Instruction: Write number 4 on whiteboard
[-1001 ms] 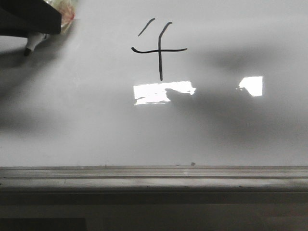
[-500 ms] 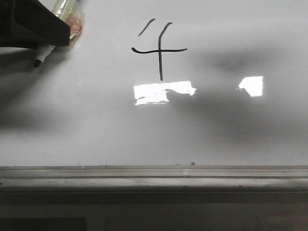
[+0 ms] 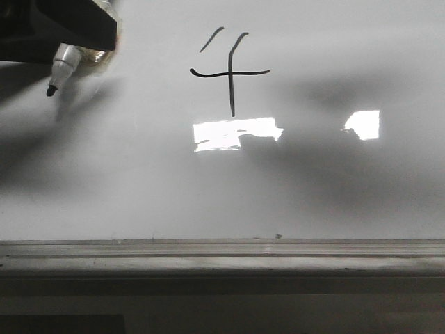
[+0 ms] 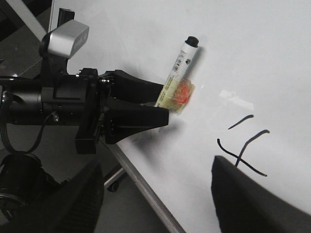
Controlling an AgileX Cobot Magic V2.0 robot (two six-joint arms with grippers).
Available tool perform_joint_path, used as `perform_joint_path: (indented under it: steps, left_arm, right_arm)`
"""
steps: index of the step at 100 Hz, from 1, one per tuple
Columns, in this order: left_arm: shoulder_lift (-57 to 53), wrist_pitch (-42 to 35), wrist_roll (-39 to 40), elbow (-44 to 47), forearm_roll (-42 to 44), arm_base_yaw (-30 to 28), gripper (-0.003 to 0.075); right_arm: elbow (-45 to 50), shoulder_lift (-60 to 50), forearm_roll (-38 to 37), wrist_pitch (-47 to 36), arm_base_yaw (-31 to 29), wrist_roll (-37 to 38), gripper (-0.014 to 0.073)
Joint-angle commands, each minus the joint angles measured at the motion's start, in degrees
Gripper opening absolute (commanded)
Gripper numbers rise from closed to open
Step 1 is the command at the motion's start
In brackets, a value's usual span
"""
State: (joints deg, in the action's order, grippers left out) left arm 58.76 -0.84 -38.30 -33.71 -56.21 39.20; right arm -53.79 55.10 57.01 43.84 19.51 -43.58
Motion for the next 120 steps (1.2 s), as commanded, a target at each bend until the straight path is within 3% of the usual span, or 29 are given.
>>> perform_joint_path:
  steps: [1, 12, 22, 31, 39, 43, 53, 76, 98, 120]
  left_arm:
    - [-2.9, -2.9, -0.2, -1.4, 2.3, -0.1, 0.0465]
    - [-7.4, -1.8, -0.2, -1.4, 6.6, -0.1, 0.0464]
    - [-12.7, -0.8, -0.2, -1.4, 12.1, -0.1, 0.0461]
    - [-17.0, -0.2, -0.2, -1.4, 15.8, -0.1, 0.0437]
    - [-21.0, 0.8, -0.2, -1.4, 18.1, -0.1, 0.0326]
    - [-22.5, 1.8, -0.2, -1.4, 19.1, -0.1, 0.0251]
    - [-26.2, 4.6, -0.2, -1.0, 20.5, -0.1, -0.0025]
    - [-35.9, 5.1, -0.2, 6.1, 20.8, -0.1, -0.002]
    - [-48.3, 3.5, -0.2, 13.7, 18.5, -0.1, -0.002]
    - [-53.2, 3.3, 0.0, 16.2, 17.4, -0.1, -0.002]
  right_arm:
    - [-1.9, -1.6, 1.3, -2.7, -0.2, -0.2, 0.0426]
    - [-1.9, -3.4, -0.8, -3.4, -1.7, -0.1, 0.0379]
    - [-1.9, -5.6, -2.9, -3.8, -4.9, 0.2, 0.0266]
    - [-1.6, -8.0, -4.6, -3.9, -8.7, 1.4, 0.0098]
    - [0.3, -10.7, -5.7, -5.1, -11.4, 1.4, -0.0075]
    - [1.8, -12.4, -6.2, -6.1, -12.5, 1.4, -0.0063]
    - [6.7, -17.2, -6.8, -10.8, -13.6, 0.2, -0.0062]
    - [19.4, -32.8, -6.8, -18.7, -13.6, -8.2, -0.0066]
    - [30.5, -47.4, -6.8, -22.9, -13.6, -8.4, -0.0066]
    - [37.1, -52.6, -6.8, -22.9, -13.6, -8.4, -0.0066]
